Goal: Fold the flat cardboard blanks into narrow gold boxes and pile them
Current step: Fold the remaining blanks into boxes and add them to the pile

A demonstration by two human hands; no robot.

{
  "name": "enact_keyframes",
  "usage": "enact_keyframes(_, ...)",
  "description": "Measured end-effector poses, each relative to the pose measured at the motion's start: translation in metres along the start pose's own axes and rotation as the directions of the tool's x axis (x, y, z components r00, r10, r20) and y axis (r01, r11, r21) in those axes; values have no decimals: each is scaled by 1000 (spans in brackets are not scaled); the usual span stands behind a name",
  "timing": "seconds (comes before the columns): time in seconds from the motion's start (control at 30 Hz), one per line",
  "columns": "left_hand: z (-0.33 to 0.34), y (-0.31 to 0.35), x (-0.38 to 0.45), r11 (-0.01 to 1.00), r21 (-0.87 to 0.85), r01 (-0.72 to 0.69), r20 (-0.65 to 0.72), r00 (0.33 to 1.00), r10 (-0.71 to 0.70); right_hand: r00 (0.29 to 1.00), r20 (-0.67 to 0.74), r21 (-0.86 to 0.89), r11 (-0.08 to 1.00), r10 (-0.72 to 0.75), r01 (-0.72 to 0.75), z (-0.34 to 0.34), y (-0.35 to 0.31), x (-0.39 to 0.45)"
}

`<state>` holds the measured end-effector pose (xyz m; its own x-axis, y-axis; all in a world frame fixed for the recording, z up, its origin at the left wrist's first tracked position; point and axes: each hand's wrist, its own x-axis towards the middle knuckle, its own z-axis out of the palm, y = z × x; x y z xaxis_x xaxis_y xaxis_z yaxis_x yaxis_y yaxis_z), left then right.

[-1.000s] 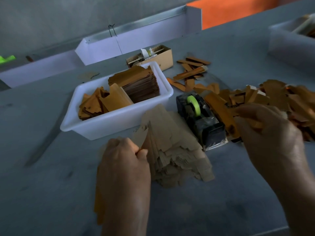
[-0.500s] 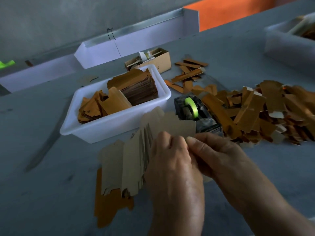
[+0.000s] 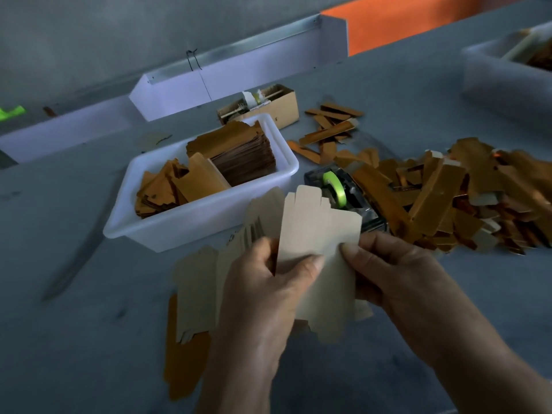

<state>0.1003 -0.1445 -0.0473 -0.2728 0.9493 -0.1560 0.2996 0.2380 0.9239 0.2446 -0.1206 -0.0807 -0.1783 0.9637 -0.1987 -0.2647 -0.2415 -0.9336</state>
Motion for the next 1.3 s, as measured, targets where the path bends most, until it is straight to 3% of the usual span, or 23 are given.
enact_keyframes(0.27, 11, -11, 5, 995, 41, -93, -68, 993, 96, 997, 49, -47, 997, -53, 56, -2, 3, 1)
enact_keyframes(0.57, 12, -14, 2, 995, -91, -34, -11, 999, 33, 996, 48, -119, 989, -78, 83, -3, 1, -6)
enact_keyframes(0.9, 23, -7, -6, 978, 122, -170, -106, 977, 183, 971, 117, -108, 969, -208, 221, 7, -1, -15)
enact_keyframes(1.07, 17, 4, -14, 979, 50, -197, 165, 968, 187, 984, 102, -152, 975, -149, 164, 0, -3, -12)
enact_keyframes(1.17, 17, 4, -14, 972, 81, -219, 142, 968, 206, 984, 107, -209, 965, -140, 160, 1, -8, -14)
enact_keyframes(1.3, 14, 1, -11, 986, 30, -161, 210, 966, 152, 981, -88, -267, 953, -172, 143, -3, -5, -11)
